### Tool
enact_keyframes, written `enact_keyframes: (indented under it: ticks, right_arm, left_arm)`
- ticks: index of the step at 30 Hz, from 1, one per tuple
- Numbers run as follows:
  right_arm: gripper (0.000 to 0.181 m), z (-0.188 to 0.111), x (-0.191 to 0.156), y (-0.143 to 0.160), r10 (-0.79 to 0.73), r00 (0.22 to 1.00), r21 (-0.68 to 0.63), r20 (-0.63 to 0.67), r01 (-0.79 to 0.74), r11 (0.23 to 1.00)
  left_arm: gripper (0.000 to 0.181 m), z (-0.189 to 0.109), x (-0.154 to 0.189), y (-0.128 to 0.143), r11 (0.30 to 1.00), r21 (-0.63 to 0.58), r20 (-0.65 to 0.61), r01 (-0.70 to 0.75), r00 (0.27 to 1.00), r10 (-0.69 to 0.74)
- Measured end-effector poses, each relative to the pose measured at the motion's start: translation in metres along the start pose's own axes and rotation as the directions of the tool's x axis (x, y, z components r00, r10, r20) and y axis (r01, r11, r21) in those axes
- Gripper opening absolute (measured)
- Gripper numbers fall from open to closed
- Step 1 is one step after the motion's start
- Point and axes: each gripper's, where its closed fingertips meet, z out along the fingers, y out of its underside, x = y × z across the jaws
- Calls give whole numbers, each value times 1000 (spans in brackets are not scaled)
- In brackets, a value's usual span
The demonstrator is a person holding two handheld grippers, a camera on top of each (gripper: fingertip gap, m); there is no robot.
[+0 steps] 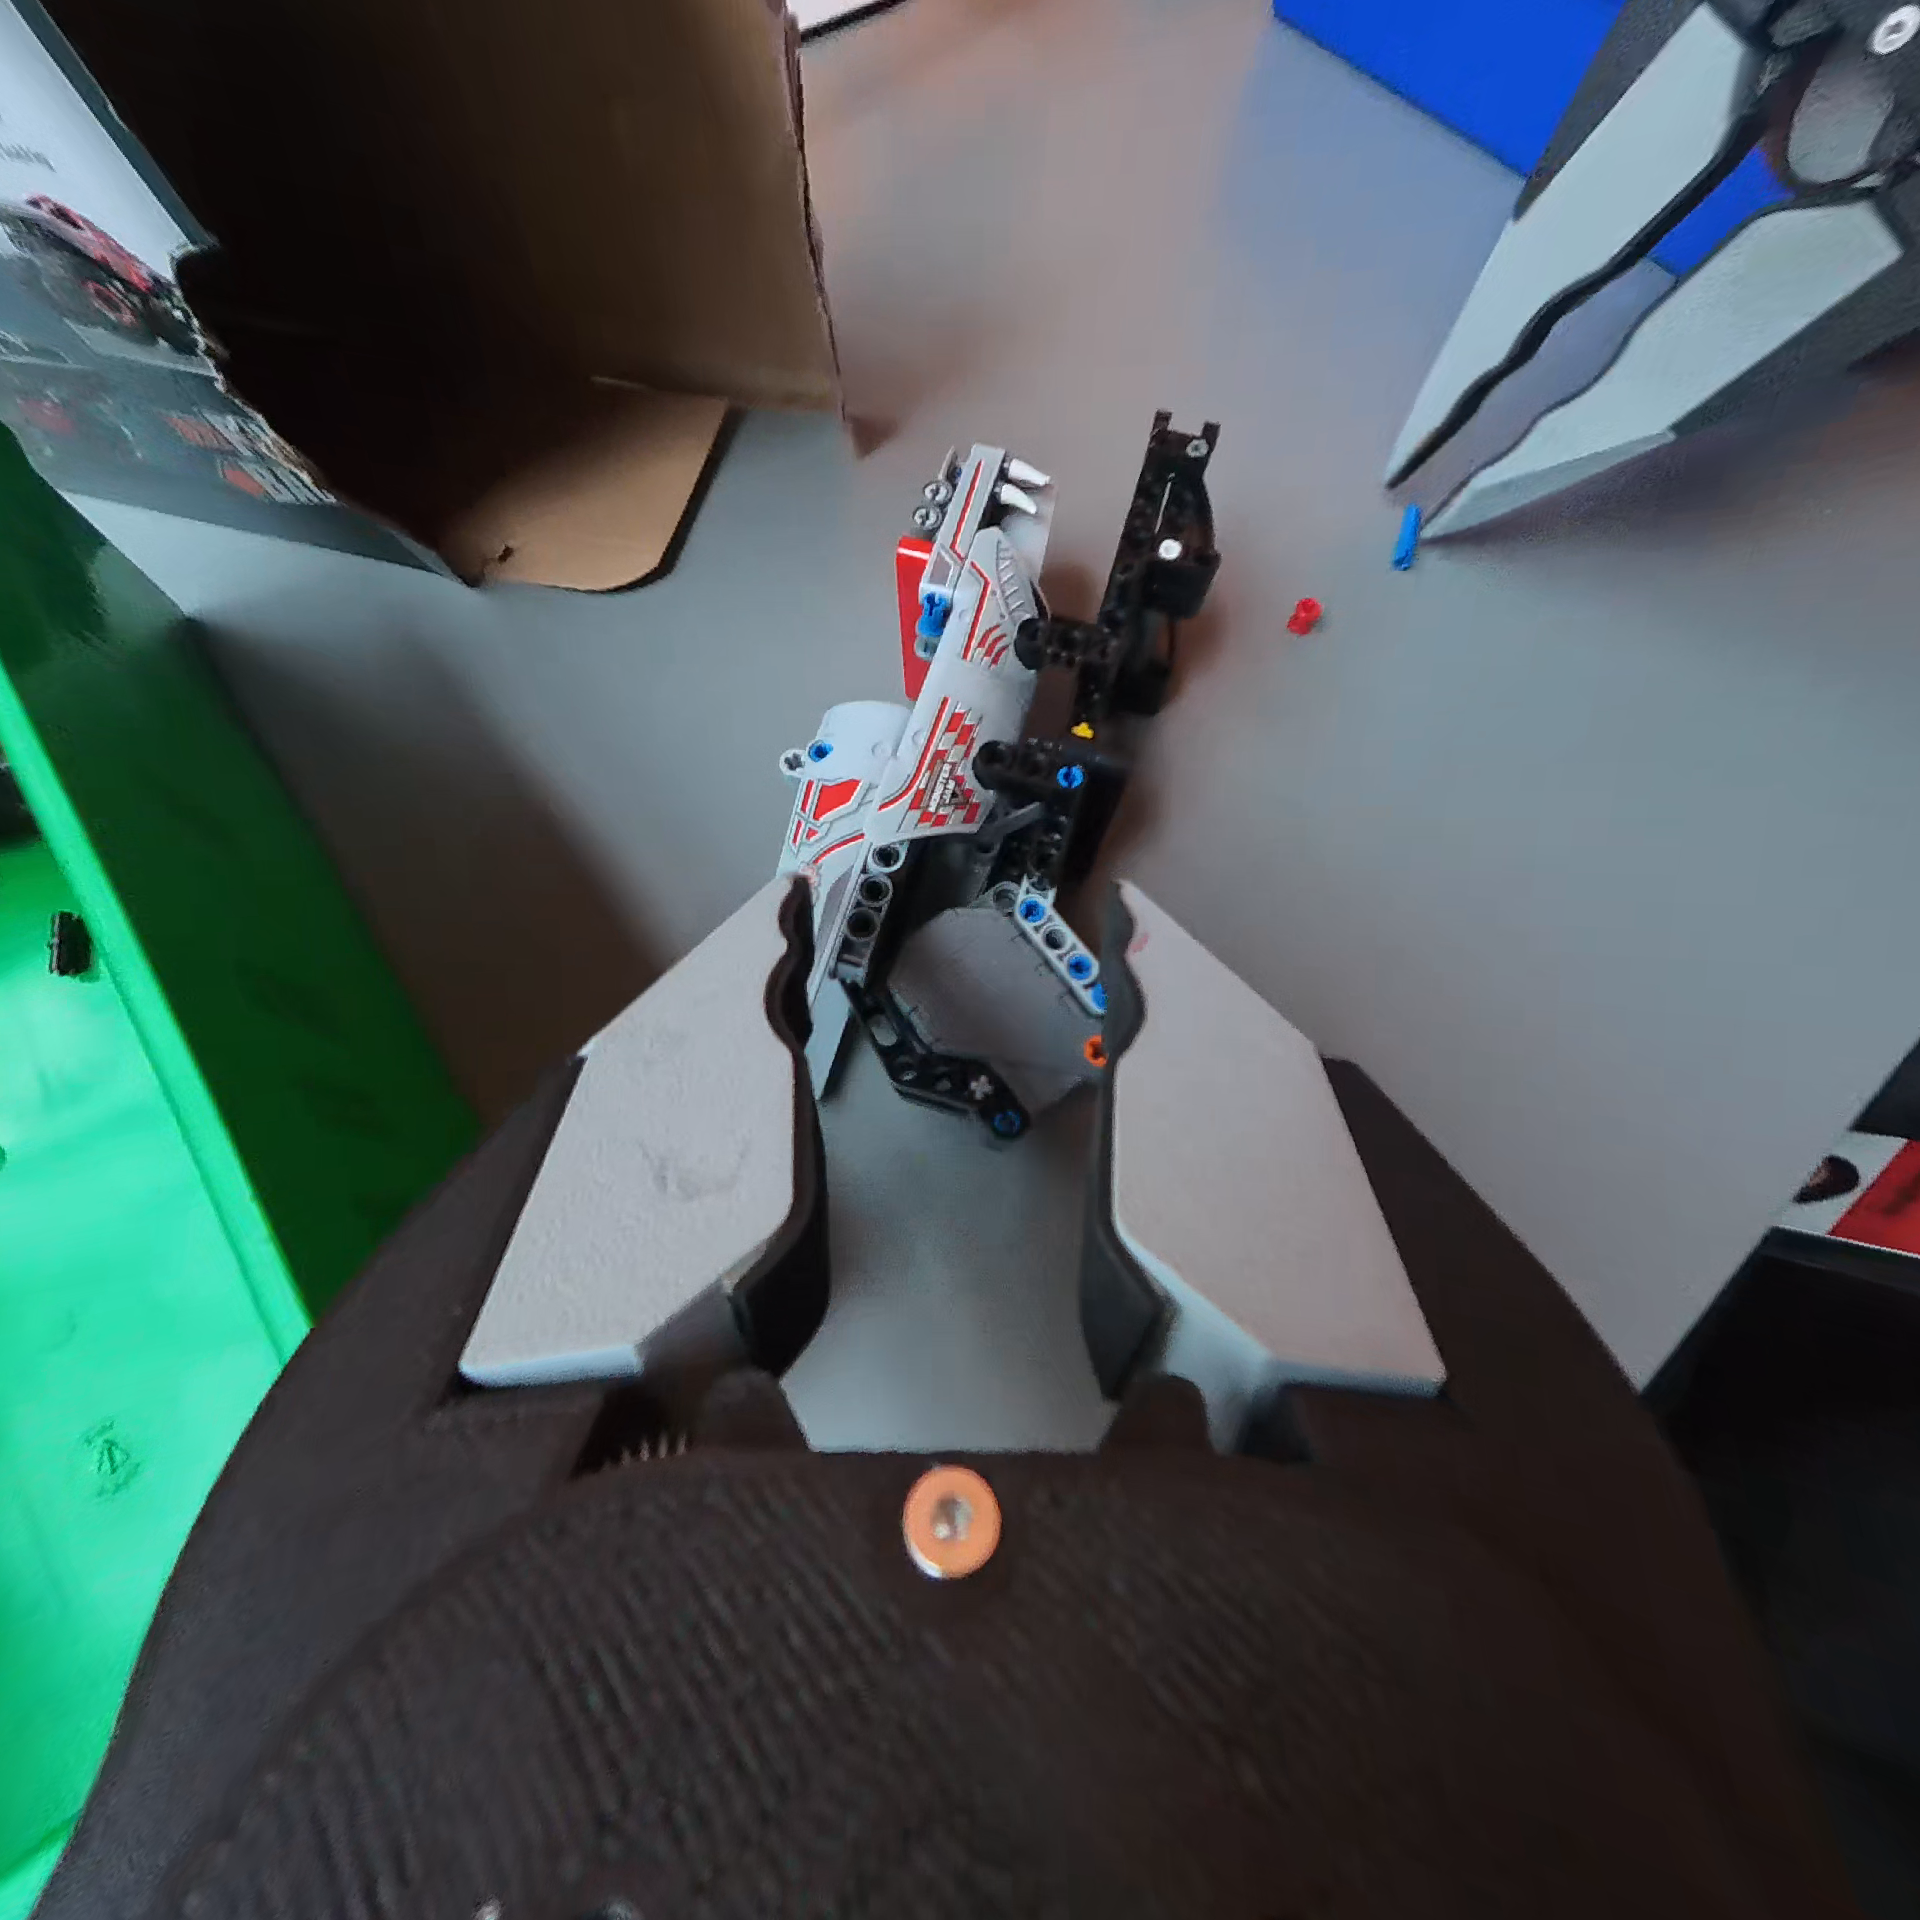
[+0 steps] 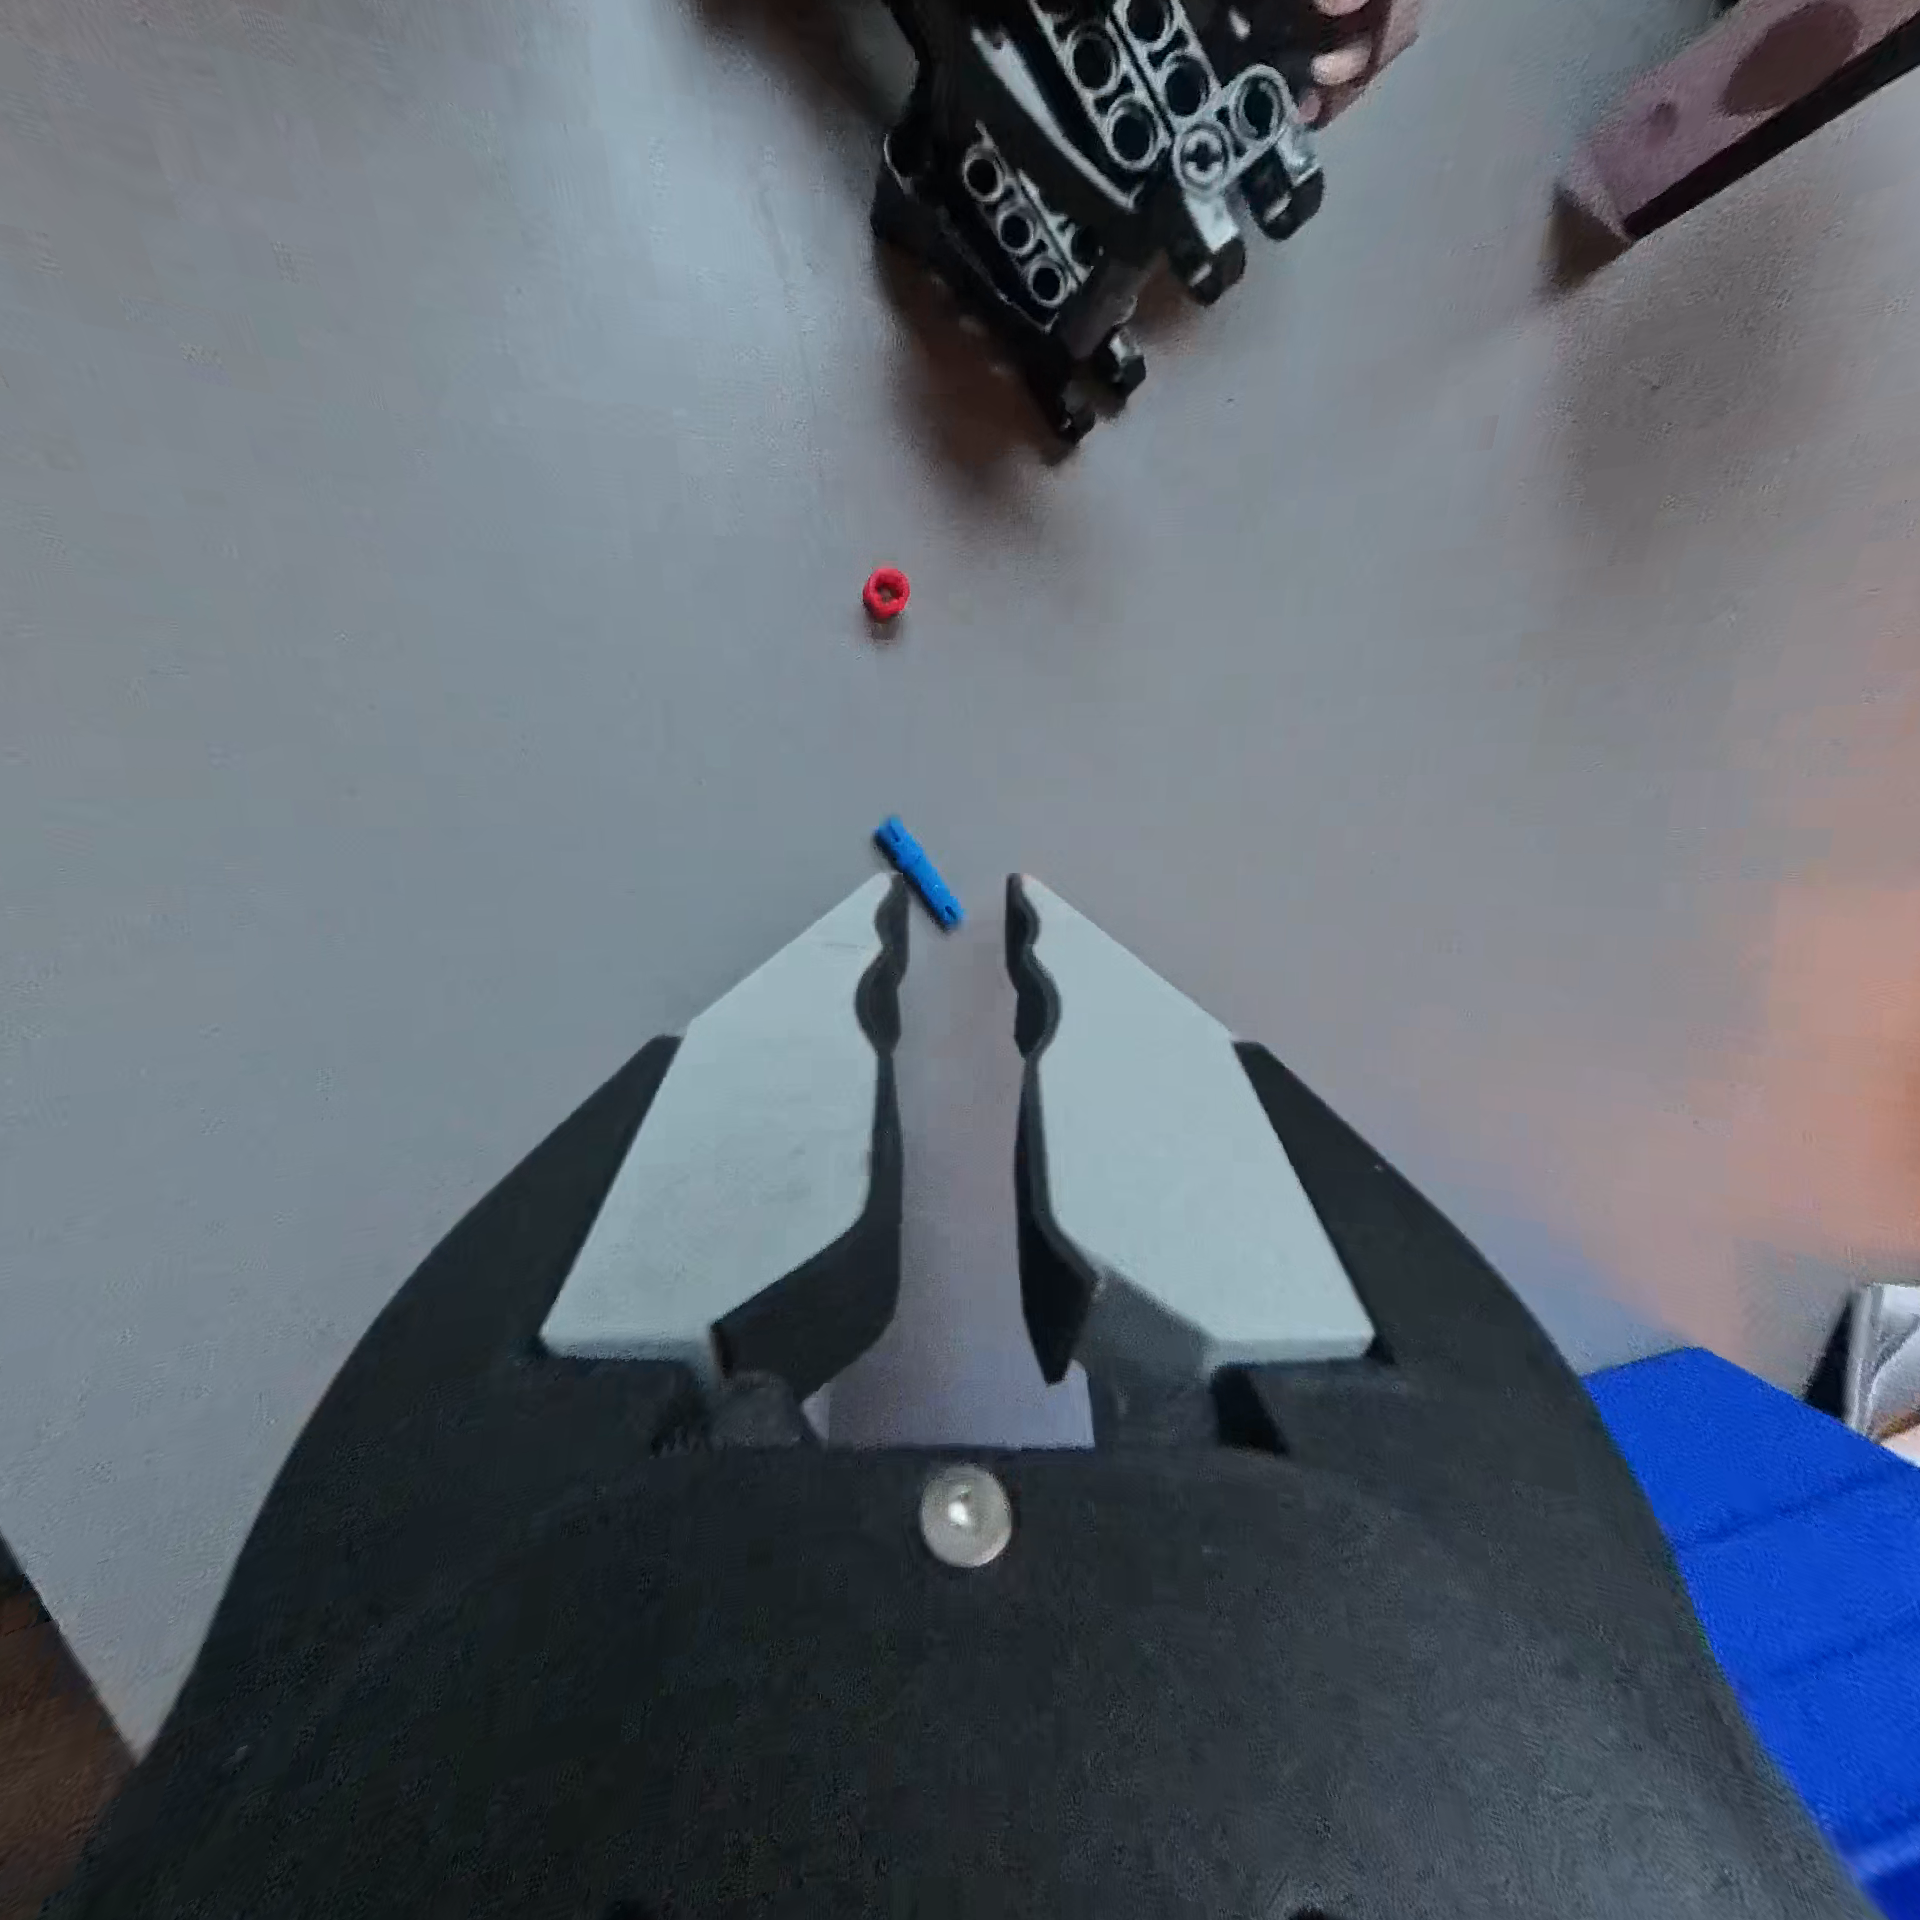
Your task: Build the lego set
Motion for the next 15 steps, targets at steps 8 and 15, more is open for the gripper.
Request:
enact_keyframes:
  ticks: [8,15]
  right_arm:
    - [0,-16,-7,-8,82,997,95,14,-83,992]
    - [1,-152,60,77,386,833,214,-395,-326,921]
  left_arm:
    - [49,7,1,6,1000,-26,1,-14,1000,15]
    - [50,10,2,6,999,-26,9,-17,1000,18]
